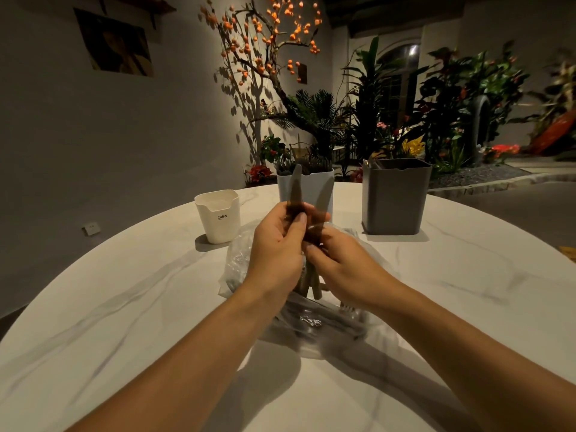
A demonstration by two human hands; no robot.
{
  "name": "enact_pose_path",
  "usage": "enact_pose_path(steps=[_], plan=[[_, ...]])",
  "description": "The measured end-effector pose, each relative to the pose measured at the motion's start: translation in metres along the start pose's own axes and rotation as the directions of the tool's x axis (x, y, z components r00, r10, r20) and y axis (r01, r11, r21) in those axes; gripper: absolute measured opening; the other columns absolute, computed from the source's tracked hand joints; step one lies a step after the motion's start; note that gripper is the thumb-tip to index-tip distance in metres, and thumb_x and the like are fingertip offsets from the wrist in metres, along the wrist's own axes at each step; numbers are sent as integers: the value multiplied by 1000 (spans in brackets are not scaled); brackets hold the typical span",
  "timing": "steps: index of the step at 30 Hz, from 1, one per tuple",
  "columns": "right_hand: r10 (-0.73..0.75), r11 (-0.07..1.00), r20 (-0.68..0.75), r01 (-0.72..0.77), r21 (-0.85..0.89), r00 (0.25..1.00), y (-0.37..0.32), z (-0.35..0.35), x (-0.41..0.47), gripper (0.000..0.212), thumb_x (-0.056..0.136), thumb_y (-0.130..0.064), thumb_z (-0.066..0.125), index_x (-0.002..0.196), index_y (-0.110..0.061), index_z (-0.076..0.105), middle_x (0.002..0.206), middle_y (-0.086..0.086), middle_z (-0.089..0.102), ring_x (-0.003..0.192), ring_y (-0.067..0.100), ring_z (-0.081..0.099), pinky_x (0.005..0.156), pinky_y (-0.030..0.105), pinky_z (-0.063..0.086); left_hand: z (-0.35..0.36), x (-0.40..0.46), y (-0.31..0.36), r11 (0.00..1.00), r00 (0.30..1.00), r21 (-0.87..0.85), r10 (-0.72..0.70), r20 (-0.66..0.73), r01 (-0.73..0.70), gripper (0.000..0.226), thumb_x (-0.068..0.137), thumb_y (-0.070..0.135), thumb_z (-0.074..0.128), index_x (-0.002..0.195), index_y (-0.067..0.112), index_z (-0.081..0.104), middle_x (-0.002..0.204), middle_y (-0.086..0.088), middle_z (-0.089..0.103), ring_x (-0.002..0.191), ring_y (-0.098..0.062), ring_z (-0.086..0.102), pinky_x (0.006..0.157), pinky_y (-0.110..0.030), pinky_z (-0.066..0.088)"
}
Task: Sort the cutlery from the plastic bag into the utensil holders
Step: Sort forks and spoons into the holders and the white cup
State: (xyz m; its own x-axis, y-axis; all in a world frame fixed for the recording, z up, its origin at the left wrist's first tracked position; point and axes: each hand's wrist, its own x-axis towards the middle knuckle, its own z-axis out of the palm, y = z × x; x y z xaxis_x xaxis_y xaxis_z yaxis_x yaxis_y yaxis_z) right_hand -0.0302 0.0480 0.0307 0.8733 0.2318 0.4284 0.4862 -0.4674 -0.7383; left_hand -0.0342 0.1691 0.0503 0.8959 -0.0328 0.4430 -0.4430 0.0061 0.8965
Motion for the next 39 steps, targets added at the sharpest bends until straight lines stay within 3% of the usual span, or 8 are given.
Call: enact_pose_path(steps=[7,12,18,21,24,27,33,39], plan=[[91,989,187,-67,-133,978,-4,-7,-3,21,106,-29,42,88,-30,53,89,-8,59,77,6,60,72,17,52,0,-3,-12,993,993,-34,-109,41,111,24,106,23,43,108,23,67,94,10,78,93,-2,72,76,-20,59],[143,981,272,-100,-167,951,1,-3,-1,22,106,-24,43,119,-16,58,114,1,61,103,16,61,96,32,53,-3,-9,-23,984,979,66,-173,107,167,25,106,30,42,106,27,67,92,19,75,94,7,67,77,-12,55],[162,961,275,-87,-263,948,-14,-3,6,22,97,-9,46,115,-7,59,110,11,60,89,21,61,81,36,57,-2,-1,-16,969,979,191,-175,101,153,28,107,32,41,110,22,68,107,6,70,101,-5,64,67,-9,50],[140,942,223,-60,-330,965,-28,-10,9,17,97,-16,52,107,-11,65,105,3,66,85,17,65,77,29,58,-4,7,-7,964,984,202,-178,-2,175,28,108,34,36,110,24,62,103,5,68,94,-5,64,59,-10,50],[104,909,-17,-102,-403,994,-44,-27,16,21,100,-23,52,95,-12,70,87,4,70,78,17,66,67,22,53,-11,17,1,978,991,159,-125,-51,132,32,109,31,35,101,15,62,93,1,67,88,-9,64,68,-15,51],[-26,958,-212,-36,-283,977,-58,-43,28,17,101,-29,54,112,-18,62,98,-6,63,84,6,59,68,15,46,-13,21,10,987,990,86,-140,-1,140,30,109,27,35,97,11,57,81,-2,58,78,-15,55,76,-28,50],[-52,994,-118,40,-101,992,-64,-54,48,22,99,-20,59,120,-17,64,104,-8,68,97,8,64,92,35,55,-2,25,23,973,955,-4,-226,189,231,28,109,31,33,91,14,45,67,1,41,59,-12,38,58,-25,38],[-58,996,-121,66,63,991,-57,-82,51,17,97,-10,60,103,-25,66,90,-12,70,76,-7,65,63,10,48,15,43,29,977,938,11,-206,279,211,29,109,31,34,88,15,44,65,2,39,58,-13,36,57,-26,37]])
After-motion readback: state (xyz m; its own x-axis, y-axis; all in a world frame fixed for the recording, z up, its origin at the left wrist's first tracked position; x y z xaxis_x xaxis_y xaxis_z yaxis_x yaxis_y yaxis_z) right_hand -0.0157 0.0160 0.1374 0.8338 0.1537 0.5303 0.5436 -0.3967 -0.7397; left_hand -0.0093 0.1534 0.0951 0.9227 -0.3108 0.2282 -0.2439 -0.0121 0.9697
